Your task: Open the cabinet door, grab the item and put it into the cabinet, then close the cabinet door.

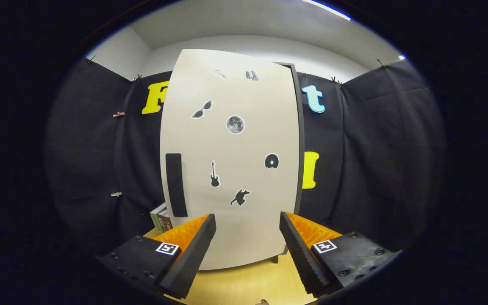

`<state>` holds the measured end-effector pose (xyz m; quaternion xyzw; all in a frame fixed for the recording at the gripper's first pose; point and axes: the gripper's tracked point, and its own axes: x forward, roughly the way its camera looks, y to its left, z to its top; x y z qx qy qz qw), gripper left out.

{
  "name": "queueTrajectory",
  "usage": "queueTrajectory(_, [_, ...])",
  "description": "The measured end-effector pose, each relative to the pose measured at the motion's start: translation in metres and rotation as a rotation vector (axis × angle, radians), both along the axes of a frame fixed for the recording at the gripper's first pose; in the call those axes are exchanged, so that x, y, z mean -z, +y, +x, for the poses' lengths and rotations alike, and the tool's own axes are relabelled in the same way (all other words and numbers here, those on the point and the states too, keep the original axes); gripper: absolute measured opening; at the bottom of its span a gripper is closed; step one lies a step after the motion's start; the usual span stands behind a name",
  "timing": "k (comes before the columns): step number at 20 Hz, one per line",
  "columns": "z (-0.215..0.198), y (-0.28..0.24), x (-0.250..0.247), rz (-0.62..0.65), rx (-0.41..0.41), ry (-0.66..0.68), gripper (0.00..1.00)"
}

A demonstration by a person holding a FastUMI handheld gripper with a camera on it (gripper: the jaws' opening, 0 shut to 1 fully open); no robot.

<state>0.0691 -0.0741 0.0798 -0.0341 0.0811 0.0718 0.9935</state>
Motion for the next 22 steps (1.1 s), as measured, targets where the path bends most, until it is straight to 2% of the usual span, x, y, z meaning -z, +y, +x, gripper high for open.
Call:
queueTrajectory(3, [0.008,-0.004,0.001,-0.050,-0.005,-0.004,0.98])
queueTrajectory(7, [0.020,0.012,-0.001,0.003,-0.065,-0.001,0.98])
queueTrajectory(11, [0.035,0.019,0.004,-0.046,-0.090,-0.004,0.98])
queueTrajectory(15, [0.041,0.039,-0.003,-0.018,-0.137,-0.030,0.98])
queueTrajectory(22, [0.046,0.037,-0.001,-0.012,-0.127,-0.028,0.98])
